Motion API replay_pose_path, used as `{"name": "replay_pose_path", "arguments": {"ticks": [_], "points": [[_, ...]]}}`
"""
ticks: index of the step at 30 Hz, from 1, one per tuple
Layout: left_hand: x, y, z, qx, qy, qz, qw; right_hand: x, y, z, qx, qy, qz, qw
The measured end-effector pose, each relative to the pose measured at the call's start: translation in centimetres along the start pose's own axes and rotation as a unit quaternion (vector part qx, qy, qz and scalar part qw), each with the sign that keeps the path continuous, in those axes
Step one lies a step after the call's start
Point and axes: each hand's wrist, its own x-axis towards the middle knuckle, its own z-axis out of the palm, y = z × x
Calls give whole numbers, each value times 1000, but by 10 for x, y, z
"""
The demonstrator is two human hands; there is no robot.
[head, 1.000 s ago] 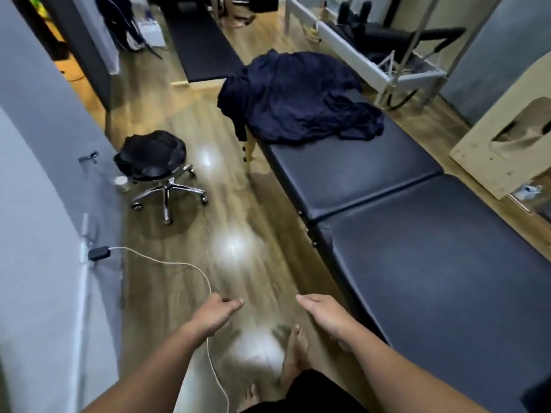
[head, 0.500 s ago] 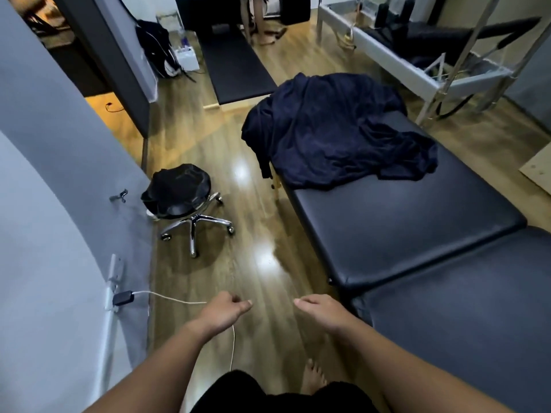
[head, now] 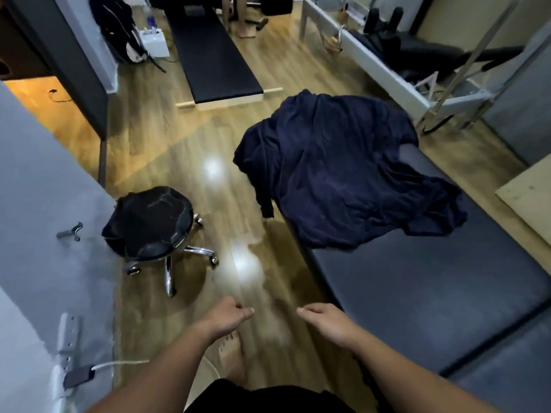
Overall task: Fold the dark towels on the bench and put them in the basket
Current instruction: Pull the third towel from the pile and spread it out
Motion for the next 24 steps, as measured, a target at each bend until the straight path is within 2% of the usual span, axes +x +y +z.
{"name": "replay_pose_path", "arguments": {"ticks": [7,11,14,18,21,24], "points": [[85,69,-78,105,-59,64,991,28,-68,-38,76,122,30,989],[125,116,-92,136,-80,105,982,46,-78,-71,126,189,47,973],[155,155,-96,163,-68,143,974,63,-82,-102,114,256,71,957],[182,211,-99,241,-28,193,951,86,-77,-145,112,353,132,920],[199,255,-98,294,-20,224,929,101,-77,-170,174,414,184,874],[214,294,-90,358,-41,275,892,114,-75,-186,235,452,206,836]]}}
